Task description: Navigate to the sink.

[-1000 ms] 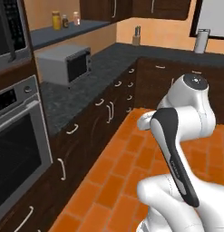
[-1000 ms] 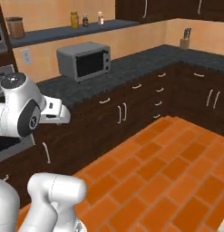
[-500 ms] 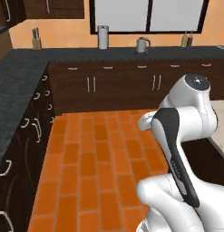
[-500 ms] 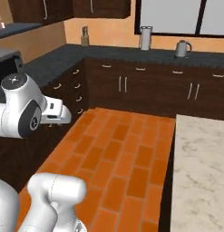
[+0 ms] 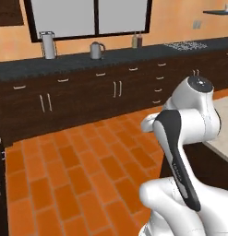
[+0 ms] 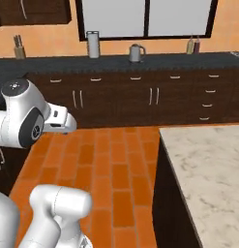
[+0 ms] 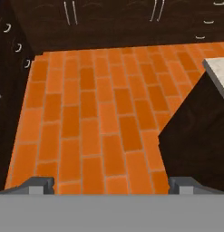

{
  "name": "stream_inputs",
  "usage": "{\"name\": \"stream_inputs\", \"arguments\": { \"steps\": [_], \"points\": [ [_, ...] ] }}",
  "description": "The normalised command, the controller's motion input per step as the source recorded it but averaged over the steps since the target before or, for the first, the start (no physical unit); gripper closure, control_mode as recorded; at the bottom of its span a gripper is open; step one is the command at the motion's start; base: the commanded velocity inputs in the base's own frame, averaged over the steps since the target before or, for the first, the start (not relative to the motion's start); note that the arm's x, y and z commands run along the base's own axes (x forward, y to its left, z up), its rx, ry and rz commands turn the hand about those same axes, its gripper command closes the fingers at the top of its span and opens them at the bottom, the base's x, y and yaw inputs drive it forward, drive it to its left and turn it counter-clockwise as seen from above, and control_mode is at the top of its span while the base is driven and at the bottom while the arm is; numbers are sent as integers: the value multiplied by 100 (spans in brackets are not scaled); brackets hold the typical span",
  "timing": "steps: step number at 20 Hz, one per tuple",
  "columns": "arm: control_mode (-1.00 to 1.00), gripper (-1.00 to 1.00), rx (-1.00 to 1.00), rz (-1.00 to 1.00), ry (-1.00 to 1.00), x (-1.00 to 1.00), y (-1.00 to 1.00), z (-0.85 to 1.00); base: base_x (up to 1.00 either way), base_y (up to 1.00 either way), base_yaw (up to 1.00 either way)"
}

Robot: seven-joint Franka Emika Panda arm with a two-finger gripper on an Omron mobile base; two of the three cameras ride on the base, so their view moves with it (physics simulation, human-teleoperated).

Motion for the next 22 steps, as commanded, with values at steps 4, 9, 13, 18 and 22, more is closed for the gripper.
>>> {"name": "stream_inputs", "arguments": {
  "steps": [4,9,13,18,22],
  "points": [
    [100,-100,0,0,0,0,0,0,100,53,-47],
    [100,-100,0,0,0,0,0,0,97,84,-57],
    [100,-100,0,0,0,0,0,0,89,92,-65],
    [100,-100,0,0,0,0,0,0,85,90,-67],
    [100,-100,0,0,0,0,0,0,82,91,-66]
  ]
}}
